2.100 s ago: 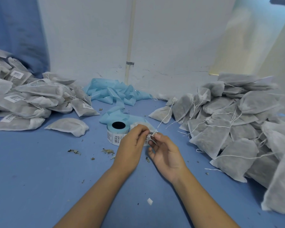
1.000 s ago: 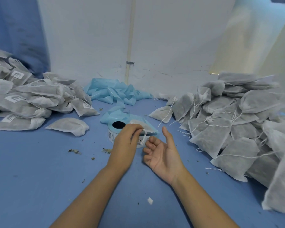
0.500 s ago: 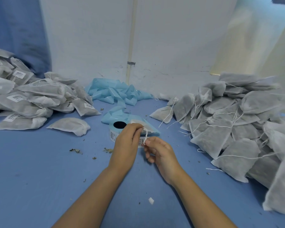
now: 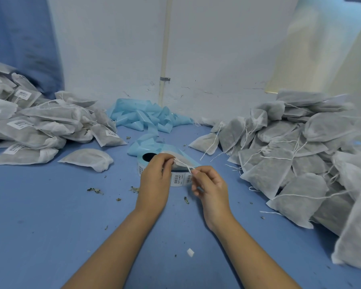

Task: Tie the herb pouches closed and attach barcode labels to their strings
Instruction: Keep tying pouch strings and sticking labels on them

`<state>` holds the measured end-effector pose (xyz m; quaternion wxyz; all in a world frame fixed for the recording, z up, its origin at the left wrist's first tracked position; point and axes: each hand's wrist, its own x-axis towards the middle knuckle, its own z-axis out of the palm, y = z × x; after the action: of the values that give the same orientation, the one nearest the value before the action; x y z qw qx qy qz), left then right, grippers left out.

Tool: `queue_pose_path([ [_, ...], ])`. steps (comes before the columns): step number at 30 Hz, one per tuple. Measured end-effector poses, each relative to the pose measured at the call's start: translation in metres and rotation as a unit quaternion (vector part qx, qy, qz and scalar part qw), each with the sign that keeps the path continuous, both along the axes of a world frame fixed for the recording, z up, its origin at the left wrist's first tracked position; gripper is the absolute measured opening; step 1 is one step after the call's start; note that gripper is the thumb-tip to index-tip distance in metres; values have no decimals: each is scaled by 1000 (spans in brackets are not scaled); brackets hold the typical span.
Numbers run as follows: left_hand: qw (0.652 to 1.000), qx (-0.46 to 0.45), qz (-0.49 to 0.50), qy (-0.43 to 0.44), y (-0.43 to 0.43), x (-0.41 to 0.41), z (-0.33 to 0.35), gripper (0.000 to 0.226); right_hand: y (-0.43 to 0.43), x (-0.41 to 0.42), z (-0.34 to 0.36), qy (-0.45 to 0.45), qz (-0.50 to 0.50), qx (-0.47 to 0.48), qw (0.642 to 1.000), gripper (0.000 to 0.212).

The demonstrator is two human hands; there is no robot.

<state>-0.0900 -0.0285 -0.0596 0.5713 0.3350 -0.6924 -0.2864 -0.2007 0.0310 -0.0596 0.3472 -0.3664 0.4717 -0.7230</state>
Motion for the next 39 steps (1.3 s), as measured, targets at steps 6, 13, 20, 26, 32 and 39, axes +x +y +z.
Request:
queue_pose_path([
  [6, 1000, 3, 1, -16, -3, 1, -3, 16, 1, -6, 4, -126, -2, -2, 992, 14],
  [13, 999, -17, 3, -34, -1, -2, -2, 19, -2, -5, 7, -295, 72, 3, 953, 6],
  [20, 971, -108, 129, -172, -2, 1, 3, 39, 0, -6, 8, -311, 170, 19, 935, 5],
  [26, 981, -86, 103, -138, 0, 2, 6, 34, 4, -4, 10, -296, 283, 9, 912, 28],
  [32, 987, -9, 117, -107, -5, 5, 6, 16, 5, -4, 11, -286, 312, 0, 906, 32],
  [39, 990, 50, 81, 107, 2, 2, 22, 11, 2, 1, 12, -271, 217, 22, 938, 22],
])
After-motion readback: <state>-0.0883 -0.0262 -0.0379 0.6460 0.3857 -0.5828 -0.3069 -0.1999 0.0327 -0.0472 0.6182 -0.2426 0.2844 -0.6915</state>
